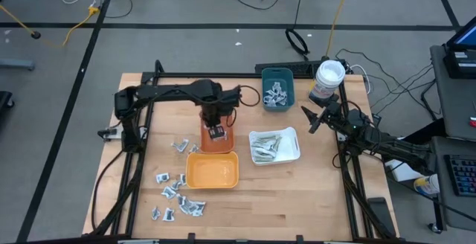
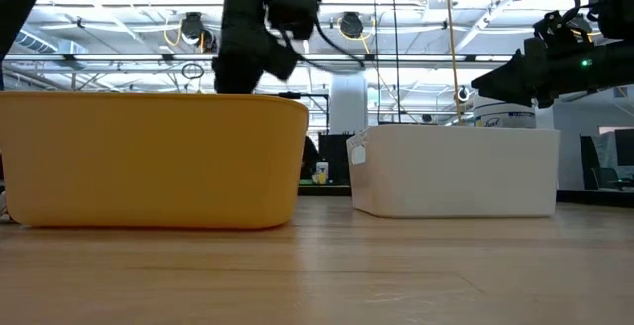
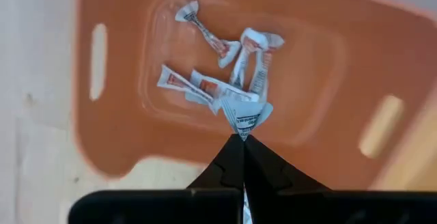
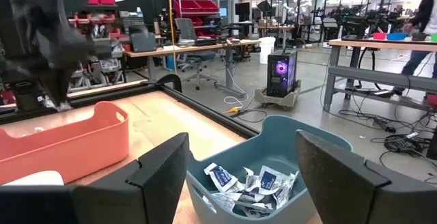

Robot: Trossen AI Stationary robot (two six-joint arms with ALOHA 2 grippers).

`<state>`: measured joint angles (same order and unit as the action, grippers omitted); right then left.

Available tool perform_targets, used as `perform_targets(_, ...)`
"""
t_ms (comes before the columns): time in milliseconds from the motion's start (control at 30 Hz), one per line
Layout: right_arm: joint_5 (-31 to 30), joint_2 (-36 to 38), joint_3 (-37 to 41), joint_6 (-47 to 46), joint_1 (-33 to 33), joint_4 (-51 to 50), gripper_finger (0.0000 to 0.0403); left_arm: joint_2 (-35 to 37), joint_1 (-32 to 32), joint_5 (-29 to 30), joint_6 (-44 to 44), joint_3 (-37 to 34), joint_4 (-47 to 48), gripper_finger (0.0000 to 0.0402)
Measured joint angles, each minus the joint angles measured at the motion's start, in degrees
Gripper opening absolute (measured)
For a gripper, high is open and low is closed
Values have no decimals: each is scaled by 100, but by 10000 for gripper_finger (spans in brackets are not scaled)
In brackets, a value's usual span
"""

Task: Pick & Place First Aid Supplies
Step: Put the orange sachet into the orange bin

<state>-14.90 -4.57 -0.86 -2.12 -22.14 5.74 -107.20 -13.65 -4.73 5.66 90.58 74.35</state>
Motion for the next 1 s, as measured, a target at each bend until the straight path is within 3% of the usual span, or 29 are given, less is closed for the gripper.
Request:
perform_targets(433, 0, 0, 1, -1, 0, 0, 263, -948, 127, 176, 101, -19, -534, 0)
perform_targets(633, 0, 1, -1, -1, 1, 0, 263, -1071, 131, 172, 224, -19, -718, 13)
perform_targets(733, -1, 1, 1, 0, 0, 0, 263, -1049, 131, 173, 255, -19, -760, 40)
perform_targets(867, -2, -1, 0, -2, 1, 0, 263, -1009, 126, 149, 399, -19, -756, 106)
perform_targets(1000, -1, -1, 0, 0, 0, 0, 263, -827, 45, 198, 1408, -21, -750, 185)
